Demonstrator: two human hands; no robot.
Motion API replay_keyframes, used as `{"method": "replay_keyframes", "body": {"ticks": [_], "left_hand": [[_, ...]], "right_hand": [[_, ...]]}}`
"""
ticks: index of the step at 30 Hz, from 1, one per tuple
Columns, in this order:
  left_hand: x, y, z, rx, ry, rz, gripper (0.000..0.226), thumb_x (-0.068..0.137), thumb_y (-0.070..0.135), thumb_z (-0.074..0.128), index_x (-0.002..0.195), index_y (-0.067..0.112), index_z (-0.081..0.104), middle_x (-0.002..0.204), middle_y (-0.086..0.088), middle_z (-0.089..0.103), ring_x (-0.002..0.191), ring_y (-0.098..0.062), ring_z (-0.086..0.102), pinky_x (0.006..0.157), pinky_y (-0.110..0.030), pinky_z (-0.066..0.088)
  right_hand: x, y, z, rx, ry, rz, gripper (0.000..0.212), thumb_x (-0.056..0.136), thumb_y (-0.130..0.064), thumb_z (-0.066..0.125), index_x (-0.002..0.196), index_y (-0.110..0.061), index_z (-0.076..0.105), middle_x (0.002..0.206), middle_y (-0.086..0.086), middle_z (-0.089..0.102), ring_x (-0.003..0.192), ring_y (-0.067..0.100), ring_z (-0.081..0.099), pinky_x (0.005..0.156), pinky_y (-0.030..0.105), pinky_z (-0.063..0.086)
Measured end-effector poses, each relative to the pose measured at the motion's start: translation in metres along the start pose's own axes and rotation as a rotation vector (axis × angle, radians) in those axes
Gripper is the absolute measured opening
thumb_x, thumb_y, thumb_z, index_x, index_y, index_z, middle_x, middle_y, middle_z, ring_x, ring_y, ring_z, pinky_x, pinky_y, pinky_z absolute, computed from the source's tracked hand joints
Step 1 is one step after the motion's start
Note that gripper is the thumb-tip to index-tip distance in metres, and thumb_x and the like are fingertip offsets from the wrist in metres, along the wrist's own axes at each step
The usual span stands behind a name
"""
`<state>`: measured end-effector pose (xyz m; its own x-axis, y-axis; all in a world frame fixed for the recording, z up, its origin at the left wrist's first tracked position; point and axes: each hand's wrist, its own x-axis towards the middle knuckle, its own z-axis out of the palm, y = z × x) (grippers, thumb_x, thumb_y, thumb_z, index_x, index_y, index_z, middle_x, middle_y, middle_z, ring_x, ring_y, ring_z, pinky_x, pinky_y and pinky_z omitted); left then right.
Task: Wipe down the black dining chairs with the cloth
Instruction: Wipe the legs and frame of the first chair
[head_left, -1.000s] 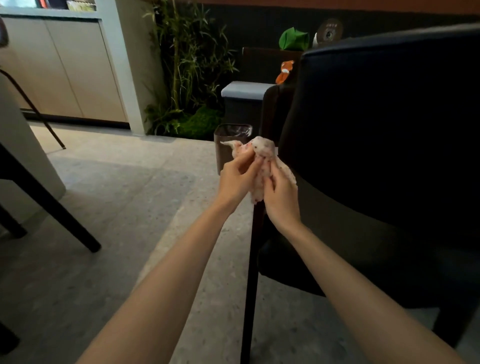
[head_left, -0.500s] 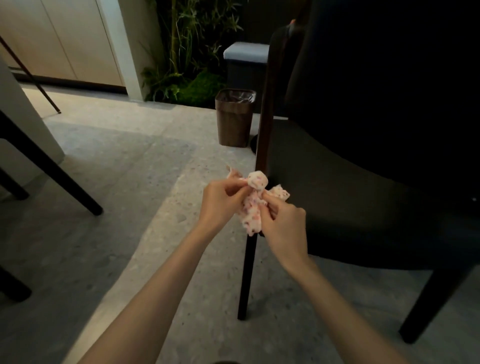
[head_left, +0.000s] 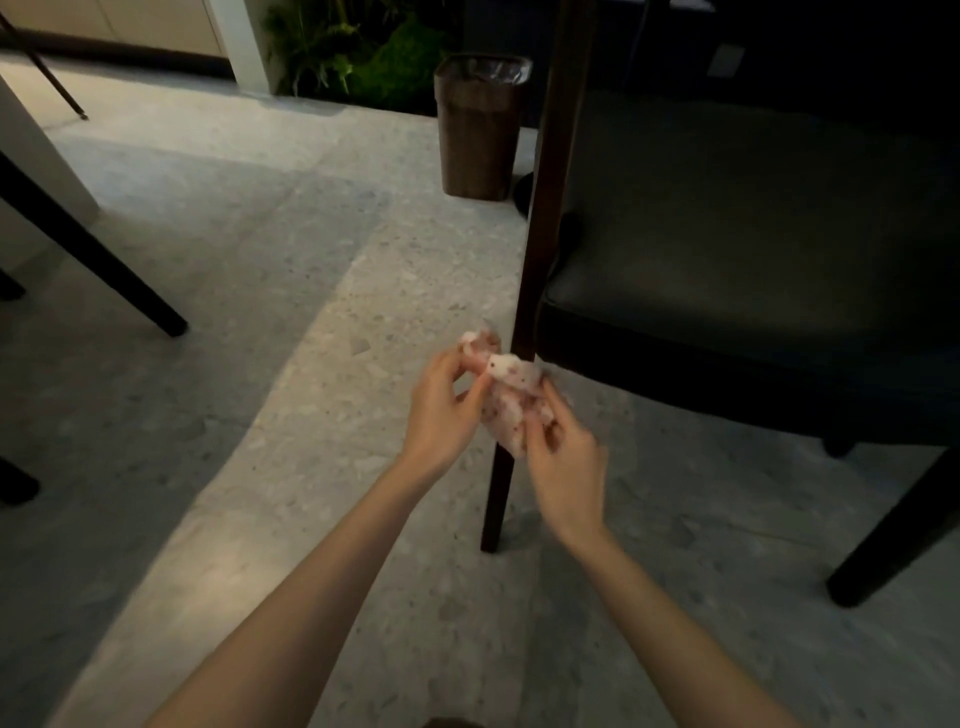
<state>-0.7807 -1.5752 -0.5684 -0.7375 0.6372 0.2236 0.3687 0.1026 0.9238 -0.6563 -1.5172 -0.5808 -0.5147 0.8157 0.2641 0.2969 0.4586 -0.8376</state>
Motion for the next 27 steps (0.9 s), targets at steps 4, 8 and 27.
{"method": "replay_keyframes", "body": {"ticks": [4, 8, 27], "left_hand": [[0.012, -0.003, 0.013, -0.201, -0.019, -0.007, 0.009, 0.098, 0.013, 0.053, 0.103, 0.02, 0.052, 0.1, 0.001, 0.068, 0.088, -0.007, 0.067, 0.071, -0.021, 0.05], [0.004, -0.031, 0.022, -0.114, -0.087, 0.07, 0.027, 0.1, 0.012, 0.048, 0.124, 0.016, 0.058, 0.1, 0.001, 0.069, 0.086, -0.002, 0.066, 0.072, -0.024, 0.051], [-0.047, -0.093, 0.044, -0.02, -0.09, -0.103, 0.023, 0.098, 0.014, 0.05, 0.11, 0.008, 0.068, 0.075, 0.003, 0.064, 0.06, 0.002, 0.051, 0.057, -0.019, 0.04]], "right_hand": [[0.024, -0.005, 0.012, 0.169, -0.053, 0.03, 0.037, 0.097, -0.028, 0.057, 0.134, -0.024, 0.056, 0.115, -0.01, 0.067, 0.099, -0.006, 0.061, 0.086, 0.011, 0.046], [0.03, 0.014, 0.029, 0.178, -0.02, 0.067, 0.036, 0.097, -0.027, 0.056, 0.133, -0.022, 0.057, 0.103, 0.005, 0.071, 0.091, 0.015, 0.067, 0.077, 0.028, 0.051], [-0.006, 0.079, 0.041, 0.274, -0.188, 0.143, 0.038, 0.09, -0.013, 0.064, 0.1, -0.05, 0.065, 0.081, -0.023, 0.069, 0.084, 0.002, 0.069, 0.078, 0.03, 0.055]]}}
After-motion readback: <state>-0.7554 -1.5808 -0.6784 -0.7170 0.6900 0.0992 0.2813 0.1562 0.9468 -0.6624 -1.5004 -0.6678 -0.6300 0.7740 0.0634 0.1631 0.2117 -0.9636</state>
